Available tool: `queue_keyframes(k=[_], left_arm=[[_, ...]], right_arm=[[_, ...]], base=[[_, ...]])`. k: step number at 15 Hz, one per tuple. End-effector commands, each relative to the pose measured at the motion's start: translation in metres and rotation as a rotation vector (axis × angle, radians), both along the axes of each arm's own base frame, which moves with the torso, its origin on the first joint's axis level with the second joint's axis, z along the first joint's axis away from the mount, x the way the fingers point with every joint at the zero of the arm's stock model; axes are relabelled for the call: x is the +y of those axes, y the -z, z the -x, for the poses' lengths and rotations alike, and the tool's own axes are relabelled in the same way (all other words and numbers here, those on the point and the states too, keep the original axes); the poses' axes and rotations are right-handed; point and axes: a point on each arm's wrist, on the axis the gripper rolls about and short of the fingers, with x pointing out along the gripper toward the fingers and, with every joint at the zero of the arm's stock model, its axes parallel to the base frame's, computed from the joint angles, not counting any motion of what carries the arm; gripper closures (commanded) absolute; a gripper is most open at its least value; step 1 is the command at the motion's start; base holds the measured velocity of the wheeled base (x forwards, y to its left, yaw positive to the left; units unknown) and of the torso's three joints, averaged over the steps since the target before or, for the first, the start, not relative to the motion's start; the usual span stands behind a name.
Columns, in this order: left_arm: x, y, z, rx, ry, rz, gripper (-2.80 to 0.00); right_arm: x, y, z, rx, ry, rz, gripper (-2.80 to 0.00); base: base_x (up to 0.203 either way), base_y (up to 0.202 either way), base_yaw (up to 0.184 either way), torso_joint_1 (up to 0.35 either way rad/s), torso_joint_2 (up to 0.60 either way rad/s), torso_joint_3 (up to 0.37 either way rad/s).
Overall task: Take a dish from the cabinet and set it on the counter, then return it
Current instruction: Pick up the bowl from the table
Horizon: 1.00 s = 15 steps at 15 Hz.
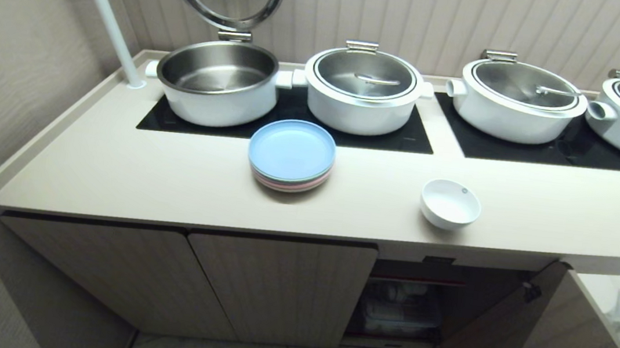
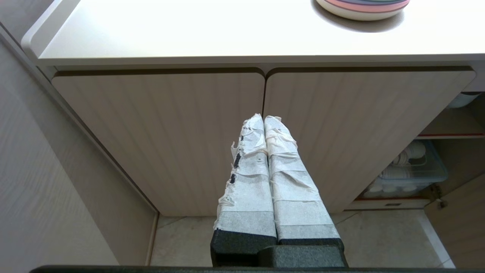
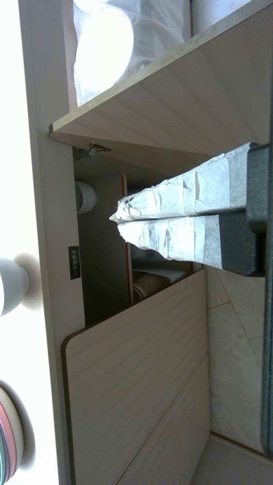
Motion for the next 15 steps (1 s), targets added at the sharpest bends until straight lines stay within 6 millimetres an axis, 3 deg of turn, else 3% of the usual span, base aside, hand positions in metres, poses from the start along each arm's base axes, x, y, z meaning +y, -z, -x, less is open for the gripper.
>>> queue_keyframes(k=[1,9,15], left_arm=[[0.0000,0.0000,0.0000,0.000,-0.002,0.001,0.00],[0.0000,0.0002,0.0000,0.001,0.000,-0.001,0.00],[0.0000,0.0002,0.0000,0.001,-0.001,-0.002,0.00]], right_arm=[[0.0000,-0.0004,-0.0001,0.001,-0.001,-0.001,0.00],[0.0000,-0.0004,-0.0001,0.001,-0.001,-0.002,0.00],[0.0000,0.0000,-0.0002,0.002,-0.001,-0.002,0.00]], base=[[0.000,0.000,0.000,0.000,0.00,0.000],[0.008,0.000,0.000,0.000,0.00,0.000],[0.191,0.000,0.001,0.008,0.00,0.001]])
